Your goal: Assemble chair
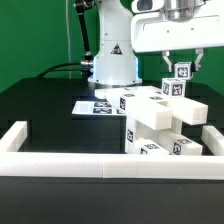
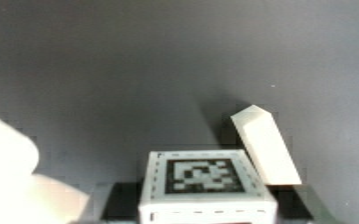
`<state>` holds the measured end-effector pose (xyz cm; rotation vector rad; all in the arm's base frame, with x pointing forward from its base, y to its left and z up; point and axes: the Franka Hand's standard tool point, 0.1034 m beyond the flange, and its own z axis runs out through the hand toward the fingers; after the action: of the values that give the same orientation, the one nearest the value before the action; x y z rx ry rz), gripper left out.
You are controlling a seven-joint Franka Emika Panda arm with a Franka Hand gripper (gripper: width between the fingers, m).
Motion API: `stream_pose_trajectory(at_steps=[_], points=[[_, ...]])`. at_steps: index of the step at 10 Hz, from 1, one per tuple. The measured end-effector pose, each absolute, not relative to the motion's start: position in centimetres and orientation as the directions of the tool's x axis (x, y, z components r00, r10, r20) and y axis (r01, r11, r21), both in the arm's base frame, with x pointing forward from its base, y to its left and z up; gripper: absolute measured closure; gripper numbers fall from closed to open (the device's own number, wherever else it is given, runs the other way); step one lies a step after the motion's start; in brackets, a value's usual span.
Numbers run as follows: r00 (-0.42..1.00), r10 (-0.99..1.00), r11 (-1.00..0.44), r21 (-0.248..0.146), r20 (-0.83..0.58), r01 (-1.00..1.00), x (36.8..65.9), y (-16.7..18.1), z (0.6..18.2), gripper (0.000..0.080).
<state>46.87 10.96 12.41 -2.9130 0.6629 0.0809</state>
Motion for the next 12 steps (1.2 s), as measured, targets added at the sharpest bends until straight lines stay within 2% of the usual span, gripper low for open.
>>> stream_pose_trajectory(at_steps=[2,3,6,9,12], points=[[0.941,-0.329,-0.933,-0.125,-0.079,-0.336,47.0,9.1,12.7,0.0512],[0.957,-0.279,-0.950,-0.122,-0.075,-0.287,47.5,7.6,13.5,0.0512],[0.966,-0.251,-0.956,-0.141,-0.063,-0.258,49.6,5.1,15.4,0.0512],[0.966,-0.252,-0.956,-0.141,-0.061,-0.259,49.7,5.0,15.3,0.0512],[0.994,-0.110,-0.986,-0.123,-0.014,-0.111,51.6,1.5,16.1,0.0512]])
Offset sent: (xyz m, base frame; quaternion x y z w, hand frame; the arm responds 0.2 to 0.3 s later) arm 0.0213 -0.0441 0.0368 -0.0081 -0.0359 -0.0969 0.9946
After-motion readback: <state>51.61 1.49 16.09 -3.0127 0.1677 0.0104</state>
